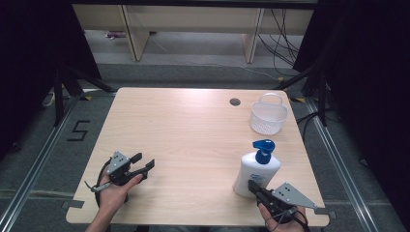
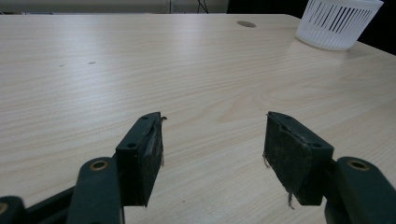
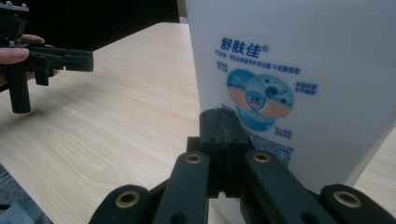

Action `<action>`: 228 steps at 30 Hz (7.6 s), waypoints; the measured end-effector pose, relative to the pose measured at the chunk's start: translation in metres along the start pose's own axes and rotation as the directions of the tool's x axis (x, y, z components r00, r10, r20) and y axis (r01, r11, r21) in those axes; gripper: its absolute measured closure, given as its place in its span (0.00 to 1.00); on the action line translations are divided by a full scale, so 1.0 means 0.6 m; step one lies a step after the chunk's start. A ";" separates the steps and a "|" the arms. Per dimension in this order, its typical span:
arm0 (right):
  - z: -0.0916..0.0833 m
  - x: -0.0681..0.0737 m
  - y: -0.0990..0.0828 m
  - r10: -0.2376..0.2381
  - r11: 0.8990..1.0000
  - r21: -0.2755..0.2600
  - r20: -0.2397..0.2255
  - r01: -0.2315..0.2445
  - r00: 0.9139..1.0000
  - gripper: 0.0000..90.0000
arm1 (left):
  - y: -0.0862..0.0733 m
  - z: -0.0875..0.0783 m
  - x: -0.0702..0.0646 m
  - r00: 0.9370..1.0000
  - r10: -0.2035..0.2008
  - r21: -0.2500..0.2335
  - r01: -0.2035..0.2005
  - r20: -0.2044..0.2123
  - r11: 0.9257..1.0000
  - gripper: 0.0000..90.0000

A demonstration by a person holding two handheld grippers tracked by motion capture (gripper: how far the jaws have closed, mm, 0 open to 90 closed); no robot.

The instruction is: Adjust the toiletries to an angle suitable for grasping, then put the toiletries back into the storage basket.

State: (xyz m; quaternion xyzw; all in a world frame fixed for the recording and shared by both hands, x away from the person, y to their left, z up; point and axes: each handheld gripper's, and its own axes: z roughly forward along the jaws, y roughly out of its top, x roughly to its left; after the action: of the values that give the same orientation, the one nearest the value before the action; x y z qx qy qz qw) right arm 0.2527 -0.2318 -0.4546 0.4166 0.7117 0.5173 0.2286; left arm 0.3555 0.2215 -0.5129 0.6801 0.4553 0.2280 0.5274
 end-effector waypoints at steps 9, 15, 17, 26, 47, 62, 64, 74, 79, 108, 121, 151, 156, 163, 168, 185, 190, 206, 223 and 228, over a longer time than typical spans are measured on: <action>-0.061 0.024 0.025 0.026 0.991 -0.134 0.071 -0.016 0.997 0.75 | 0.015 0.005 -0.013 0.999 0.028 -0.017 -0.028 0.022 0.999 0.40; -0.098 0.010 0.046 0.041 0.978 -0.209 0.177 -0.003 0.983 0.63 | 0.027 0.003 -0.010 0.999 0.039 -0.033 -0.038 0.015 0.999 0.40; -0.100 0.007 0.047 0.055 0.977 -0.214 0.175 -0.017 0.983 0.61 | 0.029 0.000 -0.010 0.999 0.037 -0.041 -0.036 0.012 0.999 0.40; -0.097 -0.028 0.051 0.052 0.973 -0.232 0.267 0.011 0.962 0.46 | 0.026 -0.028 -0.005 0.999 0.019 -0.062 -0.021 -0.042 0.998 0.41; -0.083 0.008 0.087 0.030 0.959 -0.277 0.289 0.054 0.957 0.43 | 0.019 -0.001 -0.010 0.999 0.029 -0.037 -0.030 -0.025 0.999 0.41; -0.037 0.037 0.138 -0.011 0.962 -0.256 0.312 0.095 0.950 0.46 | 0.013 -0.005 -0.010 0.999 0.037 -0.041 -0.038 -0.017 0.998 0.41; -0.035 0.040 0.140 0.019 0.967 -0.247 0.297 0.057 0.955 0.47 | 0.012 -0.004 -0.011 0.999 0.037 -0.035 -0.038 -0.017 0.999 0.41; -0.019 0.039 0.158 0.027 0.969 -0.242 0.314 0.052 0.949 0.52 | 0.012 -0.003 -0.022 0.999 0.053 -0.025 -0.053 0.009 0.998 0.40; -0.014 0.036 0.164 0.028 0.969 -0.241 0.343 0.059 0.939 0.55 | 0.012 -0.001 -0.020 0.999 0.045 -0.036 -0.045 0.016 0.998 0.40; -0.011 0.037 0.174 0.041 0.970 -0.237 0.352 0.047 0.935 0.67 | 0.009 -0.001 -0.015 1.000 0.018 -0.022 -0.018 0.014 1.000 0.41; -0.018 0.011 0.184 0.081 0.969 -0.247 0.327 0.002 0.942 0.67 | 0.006 0.000 -0.012 1.000 0.006 -0.012 -0.006 0.014 1.000 0.41; -0.039 -0.032 0.274 0.079 0.941 -0.335 0.366 0.053 0.927 0.67 | 0.005 0.000 -0.010 1.000 0.005 -0.018 -0.004 0.008 1.000 0.41; -0.037 -0.040 0.284 0.082 0.936 -0.346 0.380 0.060 0.921 0.67 | 0.005 0.000 -0.009 1.000 0.005 -0.018 -0.005 0.004 1.000 0.41; -0.033 -0.052 0.291 0.081 0.936 -0.346 0.394 0.066 0.915 0.67 | 0.005 0.001 -0.009 1.000 0.004 -0.032 -0.004 0.015 0.999 0.41; -0.029 -0.062 0.294 0.095 0.937 -0.345 0.401 0.054 0.911 0.67 | 0.005 0.000 -0.010 1.000 0.004 -0.020 -0.004 0.001 1.000 0.41; -0.022 -0.091 0.324 0.112 0.934 -0.354 0.437 0.056 0.893 0.67 | 0.002 0.002 -0.012 1.000 0.018 -0.017 -0.018 0.003 1.000 0.41; -0.017 -0.098 0.332 0.109 0.933 -0.354 0.446 0.063 0.889 0.67 | 0.002 0.002 -0.012 1.000 0.015 -0.016 -0.015 0.000 1.000 0.42; -0.005 -0.116 0.356 0.103 0.933 -0.352 0.468 0.078 0.878 0.67 | 0.002 0.002 -0.011 1.000 0.015 -0.015 -0.015 -0.002 1.000 0.42; 0.009 -0.136 0.375 0.110 0.934 -0.348 0.484 0.076 0.868 0.67 | 0.002 0.003 -0.011 1.000 0.012 -0.011 -0.013 -0.002 1.000 0.41; 0.016 -0.141 0.379 0.120 0.934 -0.350 0.484 0.066 0.867 0.67 | 0.002 0.003 -0.012 1.000 0.013 -0.014 -0.013 0.002 1.000 0.41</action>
State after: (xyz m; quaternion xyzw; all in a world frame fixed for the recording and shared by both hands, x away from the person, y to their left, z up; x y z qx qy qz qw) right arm 0.3875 -0.2702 -0.2563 0.4977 0.5173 0.5155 0.4680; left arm 0.3542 0.2145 -0.5112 0.6796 0.4486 0.2340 0.5312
